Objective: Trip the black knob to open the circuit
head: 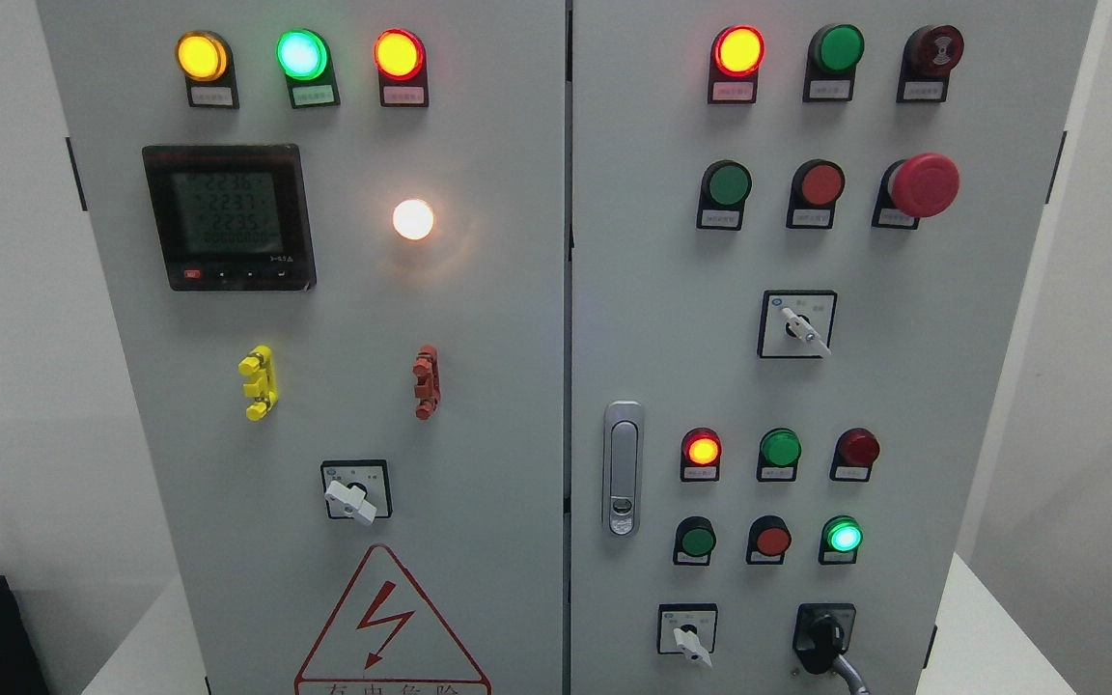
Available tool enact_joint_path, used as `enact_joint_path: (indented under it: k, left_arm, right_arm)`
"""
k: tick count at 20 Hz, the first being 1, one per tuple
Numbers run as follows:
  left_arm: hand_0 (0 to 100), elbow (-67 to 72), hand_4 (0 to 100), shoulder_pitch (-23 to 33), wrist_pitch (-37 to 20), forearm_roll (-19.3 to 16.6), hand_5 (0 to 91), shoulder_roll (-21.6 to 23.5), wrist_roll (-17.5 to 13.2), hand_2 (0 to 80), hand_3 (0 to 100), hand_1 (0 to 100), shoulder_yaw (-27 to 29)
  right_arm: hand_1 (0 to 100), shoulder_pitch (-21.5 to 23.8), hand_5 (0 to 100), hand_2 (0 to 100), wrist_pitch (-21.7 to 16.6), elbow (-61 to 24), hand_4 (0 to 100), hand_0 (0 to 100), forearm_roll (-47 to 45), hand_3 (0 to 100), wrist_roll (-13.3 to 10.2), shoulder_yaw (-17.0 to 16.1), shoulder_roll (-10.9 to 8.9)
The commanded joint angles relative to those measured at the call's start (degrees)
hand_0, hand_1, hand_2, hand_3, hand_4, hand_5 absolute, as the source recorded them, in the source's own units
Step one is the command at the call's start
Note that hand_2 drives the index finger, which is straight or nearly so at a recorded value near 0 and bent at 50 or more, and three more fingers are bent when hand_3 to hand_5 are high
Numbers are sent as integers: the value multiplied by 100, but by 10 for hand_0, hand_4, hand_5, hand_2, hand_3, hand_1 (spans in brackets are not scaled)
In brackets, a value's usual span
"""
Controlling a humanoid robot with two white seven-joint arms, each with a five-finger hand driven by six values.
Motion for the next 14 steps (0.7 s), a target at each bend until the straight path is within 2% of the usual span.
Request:
enact_joint_path:
  k: [1, 14]
  left_arm:
    - [120, -92, 0, 0, 2, 0, 0, 0, 4, 0, 0, 389, 4]
    - [120, -92, 0, 0, 2, 0, 0, 0, 4, 0, 0, 389, 4]
  right_arm:
    - [0, 10, 1000, 69, 28, 41, 1000, 0, -2, 1000, -38, -50, -77]
    - [0, 54, 991, 46, 10, -21, 1000, 0, -2, 1000, -38, -94, -130]
